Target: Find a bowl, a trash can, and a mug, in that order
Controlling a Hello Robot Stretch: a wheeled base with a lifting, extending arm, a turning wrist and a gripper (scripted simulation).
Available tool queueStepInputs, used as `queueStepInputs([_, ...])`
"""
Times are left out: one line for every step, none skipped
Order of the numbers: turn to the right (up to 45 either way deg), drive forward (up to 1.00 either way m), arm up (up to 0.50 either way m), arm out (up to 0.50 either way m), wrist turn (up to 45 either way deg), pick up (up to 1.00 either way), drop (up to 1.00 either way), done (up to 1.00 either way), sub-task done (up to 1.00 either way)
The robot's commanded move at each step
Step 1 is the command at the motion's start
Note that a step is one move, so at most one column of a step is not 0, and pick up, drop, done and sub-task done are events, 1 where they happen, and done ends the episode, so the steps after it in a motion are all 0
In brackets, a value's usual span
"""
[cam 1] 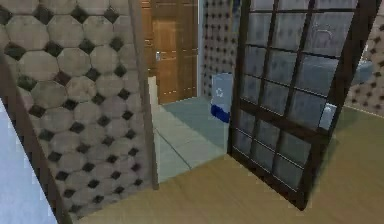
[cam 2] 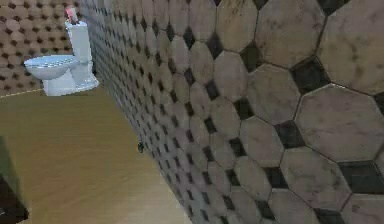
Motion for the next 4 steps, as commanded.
queueStepInputs([0.0,1.00,0.00,0.00,0.0,0.00,0.00,0.00,0.00])
queueStepInputs([0.0,0.35,0.00,0.00,0.0,0.00,0.00,0.00,0.00])
queueStepInputs([-24.0,0.00,0.00,0.00,0.0,0.00,0.00,0.00,0.00])
queueStepInputs([0.0,1.00,0.00,0.00,0.0,0.00,0.00,0.00,0.00])
